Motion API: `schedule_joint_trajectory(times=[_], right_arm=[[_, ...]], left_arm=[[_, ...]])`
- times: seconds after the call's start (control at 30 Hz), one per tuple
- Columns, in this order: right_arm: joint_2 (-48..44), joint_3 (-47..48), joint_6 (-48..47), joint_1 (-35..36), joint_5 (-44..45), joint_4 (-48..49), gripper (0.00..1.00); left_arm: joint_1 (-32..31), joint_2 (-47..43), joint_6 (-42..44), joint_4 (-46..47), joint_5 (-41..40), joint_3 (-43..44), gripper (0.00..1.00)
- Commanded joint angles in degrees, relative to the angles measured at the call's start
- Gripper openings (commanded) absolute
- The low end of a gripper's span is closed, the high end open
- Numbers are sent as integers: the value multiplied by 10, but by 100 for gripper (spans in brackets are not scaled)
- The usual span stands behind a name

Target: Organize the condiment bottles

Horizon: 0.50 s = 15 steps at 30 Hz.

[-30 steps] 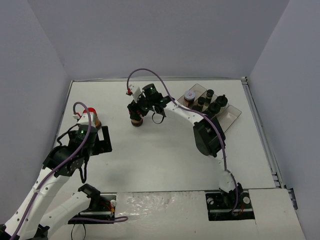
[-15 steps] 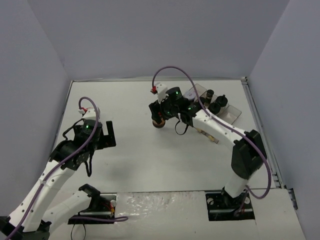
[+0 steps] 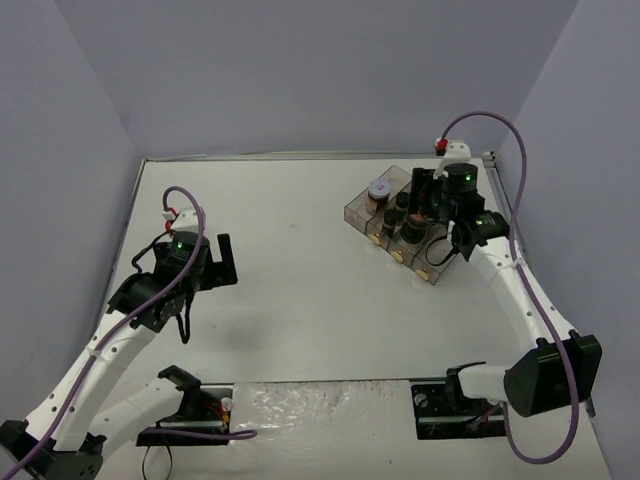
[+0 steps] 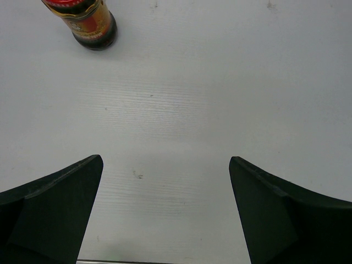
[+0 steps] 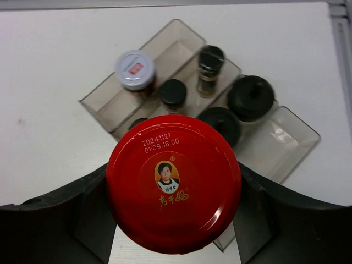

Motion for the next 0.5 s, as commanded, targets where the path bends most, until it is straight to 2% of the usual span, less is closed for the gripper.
schedule_joint_trajectory(times=[0.0, 0.2, 0.33, 0.47], right_arm=[[-39, 9, 33, -75, 27, 56, 0], [6, 28, 40, -155, 2, 59, 0], [17, 46, 47, -163, -44, 65, 0], [11, 49, 49, -165, -35, 68, 0]], left_arm=[[5, 3, -3, 37, 8, 3, 97], [5, -6, -5, 32, 8, -2, 97], [5, -15, -6, 23, 5, -3, 97], [5, -25, -10, 20, 0, -11, 97]])
